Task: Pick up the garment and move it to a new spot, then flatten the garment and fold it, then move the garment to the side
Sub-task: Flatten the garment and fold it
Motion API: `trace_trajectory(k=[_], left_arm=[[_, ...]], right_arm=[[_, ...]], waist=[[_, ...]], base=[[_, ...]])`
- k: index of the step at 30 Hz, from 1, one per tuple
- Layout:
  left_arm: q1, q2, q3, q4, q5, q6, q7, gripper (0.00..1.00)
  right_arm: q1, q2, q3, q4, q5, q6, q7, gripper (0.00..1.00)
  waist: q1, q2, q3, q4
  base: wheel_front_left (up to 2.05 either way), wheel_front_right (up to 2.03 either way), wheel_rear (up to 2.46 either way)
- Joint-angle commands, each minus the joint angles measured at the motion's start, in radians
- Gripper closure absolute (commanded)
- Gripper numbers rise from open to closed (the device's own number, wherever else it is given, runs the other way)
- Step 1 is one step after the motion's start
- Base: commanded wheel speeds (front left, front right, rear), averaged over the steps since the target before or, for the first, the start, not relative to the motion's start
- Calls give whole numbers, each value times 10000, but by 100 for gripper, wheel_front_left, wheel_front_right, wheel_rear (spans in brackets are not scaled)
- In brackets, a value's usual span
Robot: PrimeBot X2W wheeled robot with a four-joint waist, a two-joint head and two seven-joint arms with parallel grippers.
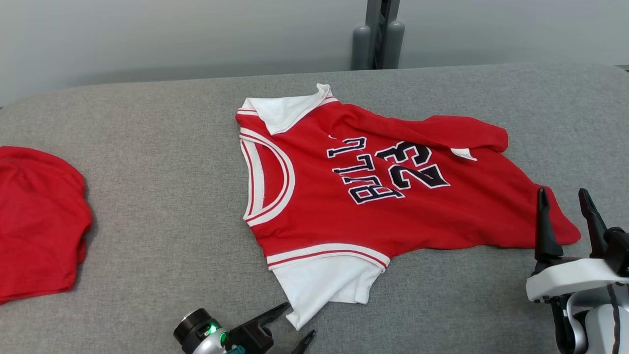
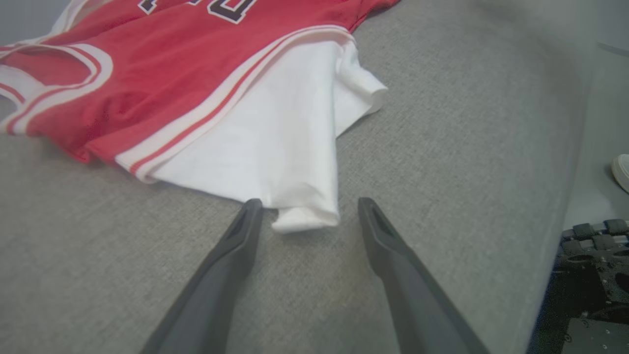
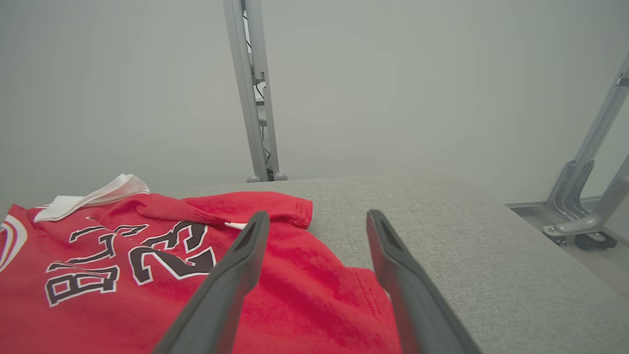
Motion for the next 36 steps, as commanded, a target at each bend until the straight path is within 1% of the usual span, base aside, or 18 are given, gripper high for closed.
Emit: trace_trajectory(k=[1,3,4,5,6,9,14,18,22,27,31,36], left_arm=[[-199,7,23,113,-59,-1,-3,0],[-200,-127,155,383,-276,98,90,0],[-213,-190,197,464,-330,88,87,16],[-229,-235,208,538,-409,82,90,44],[-232,-264,193,588,-465,73,89,55],[-278,-344,138,630,-598,45,68,100],[-327,-324,-17,656,-801,8,43,100],[-188,-249,-112,498,-1183,-5,20,100],[61,14,-513,-138,-2489,-10,149,100],[-7,557,-1065,-1439,-4253,-6,270,100],[-78,909,-991,-2406,-5362,-7,160,100],[-67,1025,-496,-3062,-5947,-8,20,100]], right_arm=[[-126,-14,19,35,-90,1,-48,0],[-140,-16,16,46,-103,1,-48,0],[-151,-13,23,53,-109,0,-48,0],[-161,-13,22,57,-97,1,-48,0],[-164,-14,11,60,-91,1,-48,0],[-159,-7,-26,66,-123,1,-48,0],[-146,4,-46,114,-180,1,-48,0],[-123,7,-55,179,-171,1,-48,0],[-45,-6,-110,307,-205,1,-49,0],[45,-47,-223,495,-266,1,-43,0],[82,-62,-473,809,-413,1,135,0],[57,-38,-963,1191,-634,0,311,0]], waist=[[0,0,24,8],[0,0,44,15],[0,0,51,13],[0,0,60,12],[0,0,70,14],[0,0,94,28],[0,0,75,49],[0,0,-21,62],[0,0,-224,79],[0,0,-445,143],[0,0,-523,194],[0,0,-555,233]], base=[[0,0,0],[0,0,0],[0,0,0],[0,0,0],[0,0,0],[0,0,0],[0,0,0],[0,0,0],[0,0,0],[0,0,0],[0,0,0],[0,0,0]])
